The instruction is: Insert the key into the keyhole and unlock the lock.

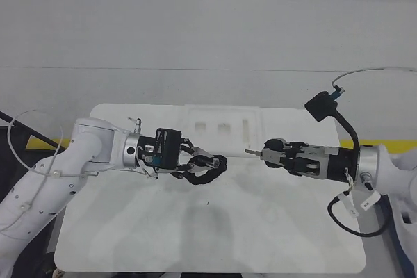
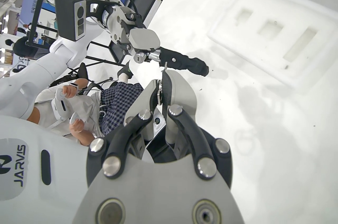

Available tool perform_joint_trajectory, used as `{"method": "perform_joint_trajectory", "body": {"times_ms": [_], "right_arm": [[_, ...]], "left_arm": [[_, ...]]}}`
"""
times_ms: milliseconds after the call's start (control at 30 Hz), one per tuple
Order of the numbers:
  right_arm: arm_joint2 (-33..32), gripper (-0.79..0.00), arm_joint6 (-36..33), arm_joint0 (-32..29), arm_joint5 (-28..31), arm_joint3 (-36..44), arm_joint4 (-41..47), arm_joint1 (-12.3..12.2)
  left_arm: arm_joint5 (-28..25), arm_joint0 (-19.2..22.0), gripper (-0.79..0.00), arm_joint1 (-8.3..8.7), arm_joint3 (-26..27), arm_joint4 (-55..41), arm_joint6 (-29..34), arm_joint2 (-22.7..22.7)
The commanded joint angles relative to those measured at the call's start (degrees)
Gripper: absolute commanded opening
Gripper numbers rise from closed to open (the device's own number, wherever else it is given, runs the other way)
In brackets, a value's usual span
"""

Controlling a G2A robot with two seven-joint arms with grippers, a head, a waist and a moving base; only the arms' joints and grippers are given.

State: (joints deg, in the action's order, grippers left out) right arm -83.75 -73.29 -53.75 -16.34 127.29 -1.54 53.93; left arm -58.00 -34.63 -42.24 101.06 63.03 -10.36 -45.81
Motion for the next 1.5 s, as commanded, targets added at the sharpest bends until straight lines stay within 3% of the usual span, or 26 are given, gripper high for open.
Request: {"method": "perform_joint_trajectory", "body": {"times_ms": [0, 300, 767, 933, 1100, 1467], "right_arm": [[-0.2, -0.785, -0.2, -0.3, -1.9, 1.7, -1.1, -0.2], [0.0, -0.785, 1.7, -2.4, -5.0, 5.2, -3.4, -0.8], [0.0, -0.785, 2.0, -2.6, -4.9, 5.2, -3.6, -0.8], [-0.7, -0.785, 3.1, -4.7, -5.8, 7.0, -4.1, -1.2], [-0.7, -0.785, 0.9, -4.3, -6.7, 7.4, -4.7, -1.6], [4.1, -0.785, -1.2, -0.6, -10.7, 7.4, -7.1, -2.2]], "left_arm": [[0.0, 1.5, -0.785, -0.33, 0.0, -0.9, -0.2, 1.9], [0.0, 6.7, -0.785, -3.12, -3.4, 2.9, -4.3, 9.1], [0.0, 6.7, -0.785, -3.12, -3.4, 2.9, -4.3, 9.1], [3.0, 3.5, -0.785, -3.48, -4.4, 1.1, -5.1, 8.9], [3.6, 2.1, -0.785, -4.80, -7.1, 1.0, -9.1, 9.7], [4.5, 3.7, -0.785, -8.95, -12.0, 7.0, -16.0, 12.4]]}}
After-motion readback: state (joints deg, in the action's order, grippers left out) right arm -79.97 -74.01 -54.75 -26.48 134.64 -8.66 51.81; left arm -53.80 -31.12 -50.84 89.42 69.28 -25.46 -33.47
